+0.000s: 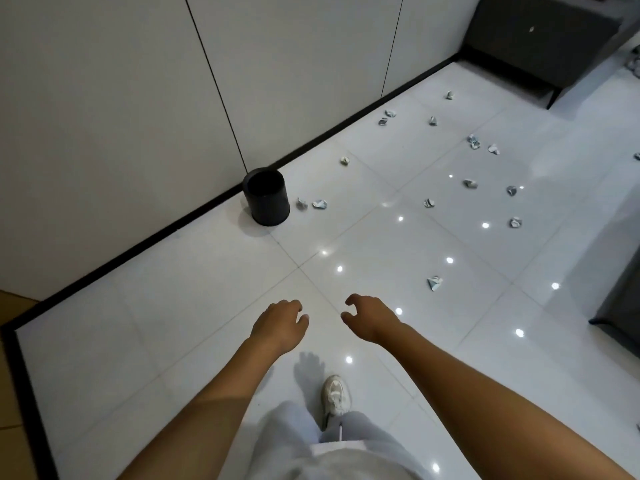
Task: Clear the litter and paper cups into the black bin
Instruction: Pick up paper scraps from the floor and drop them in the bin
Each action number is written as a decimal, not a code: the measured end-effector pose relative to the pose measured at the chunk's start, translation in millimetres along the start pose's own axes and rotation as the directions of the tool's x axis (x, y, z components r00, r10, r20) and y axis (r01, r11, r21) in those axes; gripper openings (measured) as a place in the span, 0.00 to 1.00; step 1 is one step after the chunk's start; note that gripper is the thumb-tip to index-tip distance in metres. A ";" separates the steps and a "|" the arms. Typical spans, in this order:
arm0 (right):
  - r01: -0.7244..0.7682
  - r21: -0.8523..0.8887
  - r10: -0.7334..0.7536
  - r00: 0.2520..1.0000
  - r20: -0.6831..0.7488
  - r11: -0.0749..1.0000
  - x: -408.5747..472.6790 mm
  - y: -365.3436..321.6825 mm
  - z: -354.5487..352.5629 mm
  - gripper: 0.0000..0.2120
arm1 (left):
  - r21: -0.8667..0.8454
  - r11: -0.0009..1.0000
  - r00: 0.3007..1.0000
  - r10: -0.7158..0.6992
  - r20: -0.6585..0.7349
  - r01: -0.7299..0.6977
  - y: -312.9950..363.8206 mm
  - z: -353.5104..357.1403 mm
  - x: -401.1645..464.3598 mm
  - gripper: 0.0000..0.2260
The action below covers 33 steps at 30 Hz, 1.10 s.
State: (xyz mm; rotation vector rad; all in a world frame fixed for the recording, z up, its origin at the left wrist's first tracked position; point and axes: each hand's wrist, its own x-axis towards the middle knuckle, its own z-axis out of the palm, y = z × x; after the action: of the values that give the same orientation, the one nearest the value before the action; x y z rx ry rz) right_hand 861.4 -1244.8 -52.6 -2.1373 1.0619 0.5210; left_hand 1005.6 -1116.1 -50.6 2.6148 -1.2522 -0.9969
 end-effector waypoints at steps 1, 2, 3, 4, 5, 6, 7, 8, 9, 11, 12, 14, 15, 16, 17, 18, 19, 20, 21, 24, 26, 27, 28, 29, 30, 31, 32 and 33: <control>-0.004 0.000 0.004 1.000 0.005 1.000 12.7 -1.6 -10.4 0.23 | -0.004 1.000 1.000 -0.005 0.003 0.005 0.7 -8.9 13.8 0.18; -0.006 0.000 0.006 1.000 0.012 1.000 25.1 -3.3 -19.5 0.23 | -0.009 1.000 1.000 -0.014 0.004 0.014 0.5 -17.0 26.9 0.18; -0.009 -0.002 0.009 1.000 0.016 1.000 37.9 -5.4 -28.1 0.23 | -0.014 1.000 1.000 -0.021 0.003 0.021 -0.5 -24.6 40.3 0.18; -0.012 -0.004 0.012 1.000 0.019 1.000 51.0 -8.0 -36.6 0.23 | -0.021 0.999 1.000 -0.027 0.002 0.027 -1.5 -32.0 53.8 0.18; -0.015 -0.004 0.015 1.000 0.022 1.000 64.4 -10.8 -44.8 0.23 | -0.031 0.999 0.999 -0.033 0.004 0.033 -2.7 -39.3 67.4 0.18; -0.019 -0.004 0.019 1.000 0.025 1.000 78.1 -14.0 -52.8 0.23 | -0.042 0.998 0.999 -0.038 0.012 0.038 -3.8 -46.7 81.5 0.18; -0.023 -0.003 0.023 0.999 0.028 1.000 92.4 -17.5 -60.4 0.23 | -0.049 0.998 0.999 -0.040 0.023 0.041 -4.9 -54.1 96.3 0.18; -0.027 -0.004 0.027 0.999 0.029 1.000 107.5 -21.3 -67.6 0.23 | -0.052 0.998 0.999 -0.037 0.035 0.039 -6.5 -61.7 112.7 0.18; -0.030 -0.006 0.030 0.999 0.028 1.000 123.4 -25.8 -75.1 0.23 | -0.053 0.998 0.999 -0.029 0.043 0.031 -8.0 -70.0 130.4 0.18; -0.039 -0.006 0.039 0.999 0.025 0.999 156.0 -36.2 -90.3 0.23 | -0.063 0.998 0.999 -0.012 0.043 0.015 -11.1 -88.0 167.1 0.17; -0.045 -0.002 0.045 0.999 0.023 0.999 172.9 -42.4 -97.8 0.23 | -0.073 0.997 0.999 -0.008 0.038 0.011 -13.1 -98.0 185.4 0.17; -0.056 0.001 0.055 0.998 0.019 0.998 207.4 -57.0 -113.7 0.23 | -0.086 0.996 1.000 -0.001 0.028 0.003 -17.2 -118.7 221.9 0.17; -0.059 -0.001 0.059 0.998 0.020 0.998 223.9 -64.9 -122.3 0.23 | -0.082 0.997 1.000 0.006 0.028 -0.004 -19.6 -128.9 239.4 0.16; -0.065 -0.002 0.065 0.998 0.022 0.998 239.8 -73.0 -131.1 0.23 | -0.071 0.997 0.999 0.017 0.034 -0.015 -21.9 -139.5 256.7 0.16; -0.070 -0.003 0.070 0.997 0.023 0.998 255.3 -81.0 -139.5 0.23 | -0.056 0.998 0.999 0.030 0.045 -0.027 -24.4 -150.5 273.6 0.16; -0.073 -0.005 0.073 0.997 0.025 0.997 269.8 -88.2 -147.2 0.23 | -0.044 0.998 0.997 0.040 0.059 -0.037 -26.9 -160.7 289.9 0.17; -0.074 -0.010 0.074 0.997 0.026 0.997 284.2 -94.6 -154.4 0.23 | -0.033 0.999 0.996 0.045 0.073 -0.042 -29.4 -170.2 306.4 0.17; -0.078 -0.012 0.078 0.997 0.027 0.997 298.2 -100.1 -161.3 0.23 | -0.025 0.999 0.995 0.043 0.088 -0.041 -32.1 -178.9 322.6 0.17; -0.084 -0.011 0.085 0.996 0.028 0.996 311.5 -104.6 -167.9 0.23 | -0.025 0.999 0.995 0.034 0.097 -0.032 -34.5 -186.7 337.4 0.17; -0.105 -0.004 0.105 0.994 0.037 0.994 345.6 -113.3 -184.5 0.22 | -0.066 0.998 0.995 0.010 0.097 -0.003 -42.2 -203.1 373.5 0.17; -0.119 0.001 0.119 0.992 0.049 0.993 365.5 -116.2 -194.5 0.22 | -0.087 0.996 0.994 -0.006 0.106 0.015 -46.2 -209.3 392.7 0.17; -0.124 0.007 0.124 0.991 0.055 0.992 375.6 -116.9 -199.8 0.22 | -0.093 0.995 0.993 -0.016 0.114 0.027 -47.5 -211.9 402.0 0.17; -0.128 0.014 0.126 0.990 0.061 0.992 385.2 -116.9 -205.3 0.22 | -0.097 0.995 0.992 -0.025 0.123 0.037 -48.1 -214.0 411.1 0.17; -0.130 0.021 0.128 0.990 0.064 0.991 395.0 -116.5 -210.7 0.22 | -0.100 0.994 0.991 -0.032 0.131 0.045 -47.9 -215.8 420.1 0.17; -0.132 0.027 0.130 0.989 0.066 0.991 404.2 -115.5 -216.3 0.22 | -0.105 0.993 0.990 -0.038 0.137 0.052 -46.8 -217.9 429.0 0.17; -0.135 0.032 0.132 0.989 0.067 0.990 413.8 -114.2 -222.2 0.22 | -0.113 0.992 0.989 -0.044 0.140 0.060 -44.8 -220.3 438.0 0.17; -0.137 0.034 0.135 0.988 0.069 0.990 423.3 -112.2 -228.1 0.22 | -0.125 0.990 0.988 -0.050 0.143 0.069 -42.2 -222.5 447.4 0.17; -0.139 0.035 0.136 0.988 0.071 0.990 433.5 -110.0 -234.0 0.21 | -0.135 0.988 0.988 -0.057 0.146 0.077 -39.2 -224.3 457.4 0.17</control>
State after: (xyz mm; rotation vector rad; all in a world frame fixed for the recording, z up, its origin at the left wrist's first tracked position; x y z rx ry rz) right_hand 1216.1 -1599.0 -112.4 -2.0068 1.1774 0.6284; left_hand 1371.4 -1464.6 -126.3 2.5323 -1.0825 -1.2532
